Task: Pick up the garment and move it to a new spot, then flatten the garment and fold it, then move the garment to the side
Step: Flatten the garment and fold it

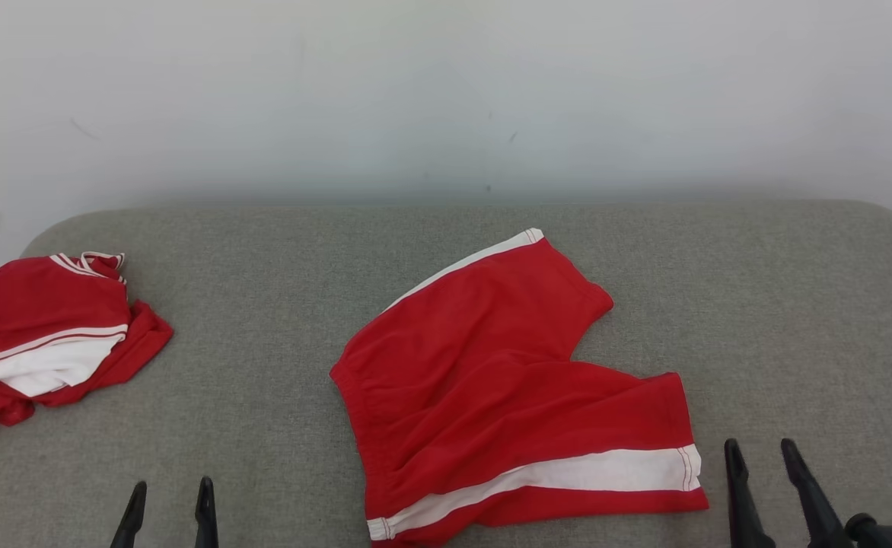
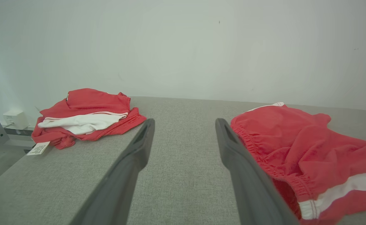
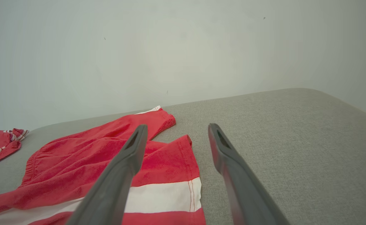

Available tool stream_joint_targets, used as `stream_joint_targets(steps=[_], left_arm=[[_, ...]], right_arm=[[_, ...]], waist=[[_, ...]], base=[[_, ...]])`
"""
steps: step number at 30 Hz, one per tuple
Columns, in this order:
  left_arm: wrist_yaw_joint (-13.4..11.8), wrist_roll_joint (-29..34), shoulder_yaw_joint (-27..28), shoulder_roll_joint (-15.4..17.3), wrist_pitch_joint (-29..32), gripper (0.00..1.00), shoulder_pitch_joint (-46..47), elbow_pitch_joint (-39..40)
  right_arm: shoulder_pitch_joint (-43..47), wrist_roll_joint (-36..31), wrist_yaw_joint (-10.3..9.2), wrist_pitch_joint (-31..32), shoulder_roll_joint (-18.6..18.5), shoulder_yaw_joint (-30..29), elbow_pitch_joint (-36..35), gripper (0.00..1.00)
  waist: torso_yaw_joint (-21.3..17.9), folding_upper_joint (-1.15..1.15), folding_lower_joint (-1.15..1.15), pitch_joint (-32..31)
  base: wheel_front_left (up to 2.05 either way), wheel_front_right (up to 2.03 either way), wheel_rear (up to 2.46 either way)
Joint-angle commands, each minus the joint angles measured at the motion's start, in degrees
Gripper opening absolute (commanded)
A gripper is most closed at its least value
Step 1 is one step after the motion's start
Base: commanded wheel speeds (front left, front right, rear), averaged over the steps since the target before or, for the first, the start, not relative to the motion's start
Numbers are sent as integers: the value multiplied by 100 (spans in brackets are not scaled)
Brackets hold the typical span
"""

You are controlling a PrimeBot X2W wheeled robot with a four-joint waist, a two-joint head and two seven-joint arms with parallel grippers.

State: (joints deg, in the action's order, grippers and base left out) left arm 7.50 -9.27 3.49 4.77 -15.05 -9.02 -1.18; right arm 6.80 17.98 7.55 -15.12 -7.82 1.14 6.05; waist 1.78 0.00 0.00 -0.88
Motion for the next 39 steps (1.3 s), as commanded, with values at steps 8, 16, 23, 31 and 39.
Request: stream_joint_targets(steps=[8, 16, 23, 31, 39], left_arm=[[-6, 57, -2, -72, -19, 100, -226, -165], [-5, -104, -406, -25, -19, 100, -198, -206], [-6, -399, -1548, 291, -19, 100, -12, -493], [-6, -897, -2783, 533, -19, 100, 623, -1189], [-6, -1287, -3190, 570, -19, 100, 1182, -1813]], right_arm=[[147, -94, -13, -3, 69, 65, 148, 100], [66, -90, -13, -3, 10, 14, 346, 100], [-229, -174, -13, -4, -151, 120, 835, 100], [-873, -101, -13, 0, -372, 430, 1723, 100], [-1513, 68, -13, 7, -473, 796, 2617, 100]], waist=[[48, 0, 0, -38], [86, 0, 0, -46], [79, 0, 0, 68], [44, 0, 0, 362], [10, 0, 0, 593]], base=[[0, 0, 0], [0, 0, 0], [0, 0, 0], [0, 0, 0], [0, 0, 0]])
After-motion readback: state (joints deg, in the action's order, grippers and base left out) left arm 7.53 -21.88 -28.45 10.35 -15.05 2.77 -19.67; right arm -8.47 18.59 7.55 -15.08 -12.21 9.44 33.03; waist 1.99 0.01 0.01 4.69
